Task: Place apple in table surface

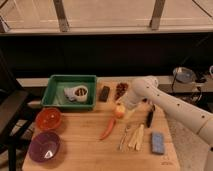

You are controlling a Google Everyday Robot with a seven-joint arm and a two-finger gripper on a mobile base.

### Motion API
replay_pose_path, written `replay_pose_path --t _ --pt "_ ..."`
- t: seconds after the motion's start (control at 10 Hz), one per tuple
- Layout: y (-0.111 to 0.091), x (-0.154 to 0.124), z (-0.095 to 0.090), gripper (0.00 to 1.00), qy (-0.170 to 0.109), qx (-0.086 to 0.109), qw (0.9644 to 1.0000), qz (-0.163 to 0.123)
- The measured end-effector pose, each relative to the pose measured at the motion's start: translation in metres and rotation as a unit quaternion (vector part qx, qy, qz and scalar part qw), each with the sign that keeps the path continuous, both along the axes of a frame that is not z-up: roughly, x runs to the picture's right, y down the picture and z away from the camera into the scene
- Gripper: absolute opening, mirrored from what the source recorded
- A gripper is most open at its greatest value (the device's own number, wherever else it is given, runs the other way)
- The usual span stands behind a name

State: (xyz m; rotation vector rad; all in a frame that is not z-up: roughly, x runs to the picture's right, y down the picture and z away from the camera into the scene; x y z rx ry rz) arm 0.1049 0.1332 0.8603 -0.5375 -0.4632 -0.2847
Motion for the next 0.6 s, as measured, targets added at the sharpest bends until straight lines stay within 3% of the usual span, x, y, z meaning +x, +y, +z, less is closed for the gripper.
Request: replay_pose_path --t 0.2,0.6 --pt "0.003 -0.006 0.003 0.47 -0.002 0.003 0.9999 -0.010" --pt "-0.017 0.009 -0.019 0.08 0.018 0.046 0.9988 0.000"
